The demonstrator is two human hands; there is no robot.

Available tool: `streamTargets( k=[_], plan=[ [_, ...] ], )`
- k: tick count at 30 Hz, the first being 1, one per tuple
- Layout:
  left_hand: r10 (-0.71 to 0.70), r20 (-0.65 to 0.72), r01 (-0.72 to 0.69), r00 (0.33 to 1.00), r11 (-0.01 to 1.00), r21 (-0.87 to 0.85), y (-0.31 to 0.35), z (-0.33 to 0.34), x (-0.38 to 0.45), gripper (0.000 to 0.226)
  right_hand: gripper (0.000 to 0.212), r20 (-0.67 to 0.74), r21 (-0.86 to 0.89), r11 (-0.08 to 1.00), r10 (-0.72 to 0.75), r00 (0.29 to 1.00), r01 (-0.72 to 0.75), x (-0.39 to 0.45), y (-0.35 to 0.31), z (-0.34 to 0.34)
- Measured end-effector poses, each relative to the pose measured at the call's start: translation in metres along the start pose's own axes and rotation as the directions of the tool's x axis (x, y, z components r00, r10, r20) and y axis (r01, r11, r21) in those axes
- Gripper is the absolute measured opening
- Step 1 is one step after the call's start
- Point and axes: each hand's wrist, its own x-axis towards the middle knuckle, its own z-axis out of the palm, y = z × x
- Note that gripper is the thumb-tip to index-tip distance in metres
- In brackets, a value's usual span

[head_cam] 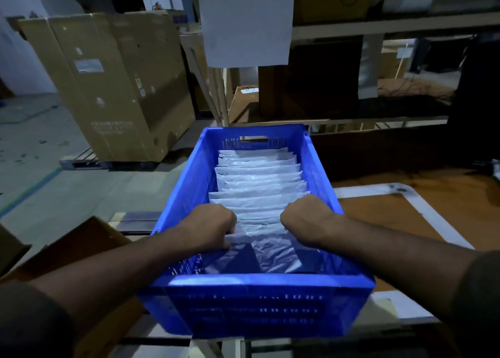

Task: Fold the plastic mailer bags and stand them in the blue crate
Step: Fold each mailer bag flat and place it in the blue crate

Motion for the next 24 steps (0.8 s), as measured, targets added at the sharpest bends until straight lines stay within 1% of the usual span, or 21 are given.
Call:
streamTargets(
  k=[2, 4, 5, 6, 7, 8, 9, 10, 11, 13, 14, 15, 16, 17, 18, 19, 20, 21, 22, 23, 24],
  plan=[
    [0.009, -0.009, -0.009, 1.000, 1.000, 0.002, -0.001, 0.002, 0.002, 0.016, 0.021, -0.053, -0.021, 1.000, 0.015, 0.998, -0.016, -0.002, -0.004, -0.001],
    [0.019, -0.007, -0.019, 1.000, 1.000, 0.003, -0.003, 0.002, 0.003, 0.017, 0.024, -0.172, -0.007, 1.000, 0.022, 0.985, -0.024, -0.006, -0.009, -0.003],
    [0.023, -0.010, -0.023, 1.000, 1.000, -0.002, -0.003, 0.003, 0.004, 0.017, 0.024, -0.192, 0.025, 1.000, -0.002, 0.981, 0.007, -0.007, -0.013, -0.005],
    [0.023, -0.009, -0.023, 1.000, 1.000, -0.008, -0.004, 0.003, 0.004, 0.016, 0.024, -0.173, 0.065, 0.995, -0.058, 0.983, 0.070, -0.009, -0.017, -0.007],
    [0.021, -0.008, -0.021, 1.000, 1.000, -0.009, -0.004, 0.003, 0.004, 0.016, 0.025, -0.117, 0.117, 0.982, -0.136, 0.984, 0.149, -0.009, -0.022, -0.006],
    [0.018, -0.007, -0.018, 1.000, 1.000, -0.007, -0.003, 0.002, 0.003, 0.016, 0.027, -0.021, 0.185, 0.959, -0.217, 0.976, 0.217, -0.009, -0.026, -0.004],
    [0.021, -0.013, -0.021, 1.000, 1.000, 0.004, -0.003, 0.002, 0.002, 0.017, 0.030, 0.078, 0.252, 0.933, -0.283, 0.956, 0.256, -0.007, -0.029, 0.003],
    [0.023, -0.020, -0.022, 1.000, 0.999, 0.027, -0.001, 0.001, 0.000, 0.019, 0.033, 0.158, 0.309, 0.914, -0.323, 0.933, 0.263, -0.002, -0.031, 0.011],
    [0.025, -0.041, -0.023, 0.999, 0.998, 0.055, -0.001, -0.001, -0.003, 0.023, 0.036, 0.200, 0.358, 0.903, -0.321, 0.926, 0.236, 0.003, -0.034, 0.018],
    [0.050, -0.138, -0.036, 0.989, 0.994, 0.100, 0.003, -0.007, -0.010, 0.037, 0.042, 0.274, 0.453, 0.886, -0.247, 0.930, 0.101, 0.010, -0.037, 0.026],
    [0.071, -0.197, -0.049, 0.978, 0.993, 0.111, 0.005, -0.011, -0.013, 0.042, 0.045, 0.300, 0.472, 0.880, -0.217, 0.929, 0.054, 0.013, -0.038, 0.029],
    [0.087, -0.231, -0.064, 0.969, 0.992, 0.107, 0.009, -0.013, -0.015, 0.041, 0.047, 0.304, 0.472, 0.881, -0.205, 0.930, 0.040, 0.013, -0.038, 0.029],
    [0.094, -0.208, -0.078, 0.974, 0.993, 0.084, 0.013, -0.014, -0.016, 0.036, 0.047, 0.289, 0.460, 0.886, -0.212, 0.933, 0.059, 0.012, -0.038, 0.029],
    [0.108, -0.145, -0.102, 0.984, 0.994, 0.045, 0.016, -0.012, -0.017, 0.031, 0.045, 0.254, 0.472, 0.878, -0.224, 0.941, 0.082, 0.013, -0.037, 0.031],
    [0.134, -0.042, -0.134, 0.990, 0.991, 0.003, 0.020, -0.007, -0.017, 0.026, 0.045, 0.230, 0.470, 0.874, -0.253, 0.940, 0.120, 0.014, -0.035, 0.033],
    [0.177, 0.092, -0.176, 0.980, 0.984, -0.026, 0.022, 0.000, -0.016, 0.023, 0.045, 0.236, 0.464, 0.873, -0.283, 0.930, 0.148, 0.013, -0.036, 0.034],
    [0.226, 0.219, -0.221, 0.949, 0.974, -0.047, 0.022, 0.008, -0.014, 0.023, 0.045, 0.276, 0.425, 0.890, -0.299, 0.913, 0.164, 0.012, -0.037, 0.035],
    [0.258, 0.324, -0.254, 0.910, 0.966, -0.057, 0.019, 0.015, -0.013, 0.028, 0.044, 0.293, 0.401, 0.901, -0.297, 0.909, 0.165, 0.013, -0.037, 0.038],
    [0.269, 0.388, -0.271, 0.882, 0.961, -0.051, 0.016, 0.018, -0.011, 0.035, 0.043, 0.283, 0.377, 0.910, -0.291, 0.914, 0.173, 0.012, -0.036, 0.037],
    [0.264, 0.411, -0.273, 0.873, 0.961, -0.038, 0.011, 0.020, -0.009, 0.041, 0.043, 0.287, 0.376, 0.913, -0.280, 0.916, 0.162, 0.012, -0.036, 0.033],
    [0.253, 0.403, -0.264, 0.880, 0.964, -0.031, 0.006, 0.021, -0.006, 0.048, 0.043, 0.262, 0.352, 0.919, -0.279, 0.924, 0.178, 0.012, -0.036, 0.032]
  ],
)
